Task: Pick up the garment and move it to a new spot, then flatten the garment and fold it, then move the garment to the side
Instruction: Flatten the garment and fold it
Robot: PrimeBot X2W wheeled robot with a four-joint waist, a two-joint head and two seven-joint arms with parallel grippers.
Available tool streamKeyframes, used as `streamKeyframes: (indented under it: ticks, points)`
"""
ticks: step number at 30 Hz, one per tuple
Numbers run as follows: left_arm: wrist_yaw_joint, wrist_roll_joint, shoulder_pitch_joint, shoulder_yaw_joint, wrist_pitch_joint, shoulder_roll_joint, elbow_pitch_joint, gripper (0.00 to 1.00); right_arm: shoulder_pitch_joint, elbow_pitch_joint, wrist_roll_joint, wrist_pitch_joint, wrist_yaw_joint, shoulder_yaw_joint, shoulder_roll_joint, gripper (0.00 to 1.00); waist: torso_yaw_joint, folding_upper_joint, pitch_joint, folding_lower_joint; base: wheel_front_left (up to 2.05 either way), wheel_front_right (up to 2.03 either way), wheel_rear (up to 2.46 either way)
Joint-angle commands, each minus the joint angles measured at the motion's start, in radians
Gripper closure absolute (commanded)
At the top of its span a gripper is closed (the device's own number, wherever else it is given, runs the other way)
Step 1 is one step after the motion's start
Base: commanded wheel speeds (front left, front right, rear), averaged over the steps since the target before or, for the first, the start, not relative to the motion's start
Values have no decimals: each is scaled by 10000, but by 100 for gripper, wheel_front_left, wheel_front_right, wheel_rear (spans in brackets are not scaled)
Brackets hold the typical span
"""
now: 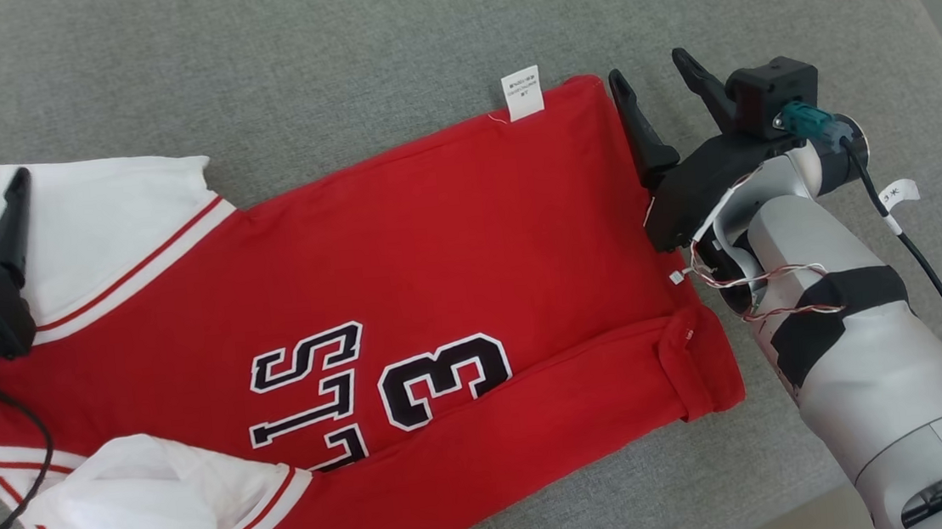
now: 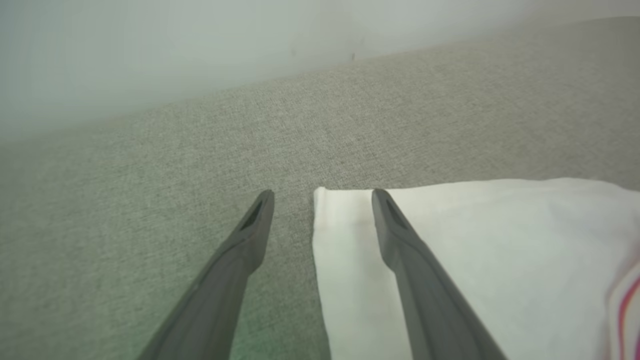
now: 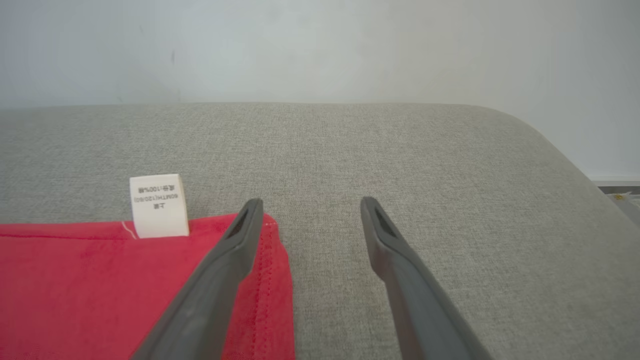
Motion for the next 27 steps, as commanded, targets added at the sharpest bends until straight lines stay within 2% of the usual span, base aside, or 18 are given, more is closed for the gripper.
streamKeyframes:
  ticks: [1, 6, 8, 15, 18, 21, 22, 27]
  points:
    - [17, -103, -131, -155, 4, 51, 136, 0, -160, 128, 104, -98, -25, 121, 64, 0, -84, -2, 87, -2, 0, 0, 0]
    - [16, -394, -327, -726, -17, 97, 566, 0, -487, 571, 299, -156, -25, 578, 171, 0, -91, -2, 174, -2, 0, 0, 0]
    - [16, -456, -450, -878, -76, 95, 793, 100, -610, 758, 400, -73, -25, 803, 220, 0, -77, -2, 202, -2, 0, 0, 0]
    - [16, -715, -921, -1417, -759, -86, 1034, 100, -1043, 1425, 956, 541, -25, 1393, 127, 0, 238, -2, 140, -2, 0, 0, 0]
    - [15, -830, -1097, -1692, -997, -226, 997, 100, -1244, 1619, 1227, 663, -25, 1499, -114, 0, 461, -2, 114, -2, 0, 0, 0]
    - [15, -929, -1215, -1932, -1251, -257, 972, 100, -1271, 1809, 1450, 967, -25, 1696, -193, 82, 611, -2, 104, -2, 0, 0, 0]
    - [15, -987, -1243, -2003, -1317, -259, 975, 100, -1317, 1822, 1524, 962, -25, 1727, -248, 100, 643, -2, 102, -2, 0, 0, 0]
    - [15, -1138, -1396, -2215, -1606, -218, 1011, 100, -1426, 1880, 1756, 931, -25, 1882, -370, 100, 716, -2, 93, -2, 0, 0, 0]
